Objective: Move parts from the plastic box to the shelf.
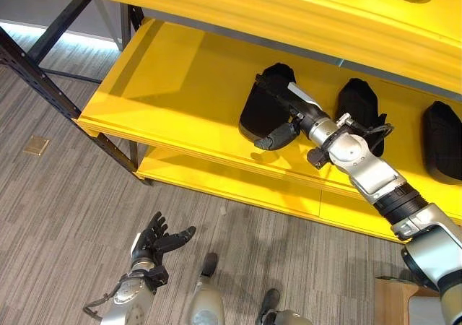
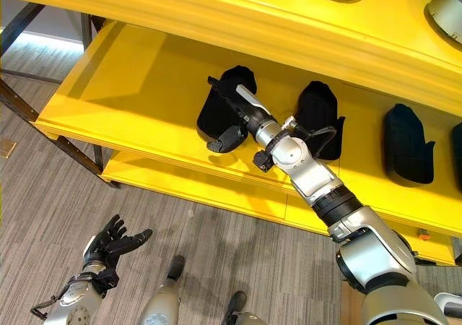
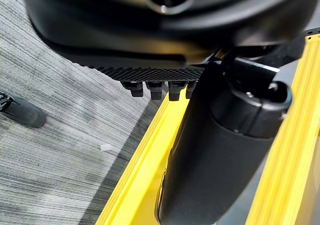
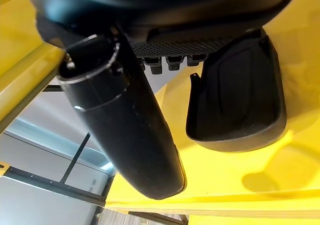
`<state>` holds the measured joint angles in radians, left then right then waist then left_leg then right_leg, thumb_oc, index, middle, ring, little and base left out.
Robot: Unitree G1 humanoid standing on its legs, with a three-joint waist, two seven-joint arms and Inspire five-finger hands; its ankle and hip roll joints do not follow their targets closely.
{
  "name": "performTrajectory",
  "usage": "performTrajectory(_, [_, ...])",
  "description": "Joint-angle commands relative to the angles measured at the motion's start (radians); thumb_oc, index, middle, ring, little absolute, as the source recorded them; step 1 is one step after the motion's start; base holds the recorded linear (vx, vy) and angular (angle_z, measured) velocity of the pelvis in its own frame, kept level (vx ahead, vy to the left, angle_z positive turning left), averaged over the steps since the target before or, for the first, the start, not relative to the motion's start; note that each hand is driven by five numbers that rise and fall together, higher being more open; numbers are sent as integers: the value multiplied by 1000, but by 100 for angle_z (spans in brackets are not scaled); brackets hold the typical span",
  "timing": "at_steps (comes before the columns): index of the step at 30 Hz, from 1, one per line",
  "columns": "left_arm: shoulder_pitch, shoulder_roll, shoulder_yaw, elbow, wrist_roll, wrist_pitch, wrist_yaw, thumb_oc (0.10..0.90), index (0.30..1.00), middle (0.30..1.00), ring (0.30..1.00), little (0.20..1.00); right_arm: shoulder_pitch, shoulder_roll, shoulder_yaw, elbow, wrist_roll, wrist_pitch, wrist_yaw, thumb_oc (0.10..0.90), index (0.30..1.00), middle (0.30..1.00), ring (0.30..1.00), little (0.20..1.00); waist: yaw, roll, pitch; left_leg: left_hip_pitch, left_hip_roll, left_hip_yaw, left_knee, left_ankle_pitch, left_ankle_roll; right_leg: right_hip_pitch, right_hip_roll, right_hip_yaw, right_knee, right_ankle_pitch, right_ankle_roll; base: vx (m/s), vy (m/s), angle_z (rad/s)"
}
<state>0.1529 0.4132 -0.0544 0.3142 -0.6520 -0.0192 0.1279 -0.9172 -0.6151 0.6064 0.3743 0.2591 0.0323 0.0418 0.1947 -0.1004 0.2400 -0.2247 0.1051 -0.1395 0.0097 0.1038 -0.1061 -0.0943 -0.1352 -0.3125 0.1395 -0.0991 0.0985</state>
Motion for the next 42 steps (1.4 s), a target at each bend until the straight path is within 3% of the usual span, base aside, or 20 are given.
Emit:
performTrajectory(1, [-19,90,45,-60,21,-42,3,900,1000,1000,1000,1000,-109,36,-60,23,37,-50,-73,900,1000,1000,1000,1000,-5,-70,-41,16,75,32,0,-68,1,103,-73,25,-116,34,54,0,0,0])
performTrajectory(8, [-16,99,47,-73,28,-38,5,900,1000,1000,1000,1000,-110,81,-71,114,-9,-32,-89,900,1000,1000,1000,1000,4,-68,-33,8,69,28,-2,-64,4,100,-73,24,-123,39,54,0,0,0])
performTrajectory(26, [-16,113,45,-76,41,-55,7,900,1000,1000,1000,1000,-183,86,-55,322,-176,-7,-126,900,1000,1000,1000,1000,20,-43,24,-36,64,12,9,-43,6,63,-73,19,-107,37,46,-8,-1,0])
performTrajectory(42, [-27,123,41,-84,32,-69,13,900,1000,1000,1000,1000,-250,121,-27,344,-214,-2,-128,900,1000,1000,1000,1000,37,-37,51,-64,55,-4,23,-40,9,49,-76,9,-95,37,45,0,0,1])
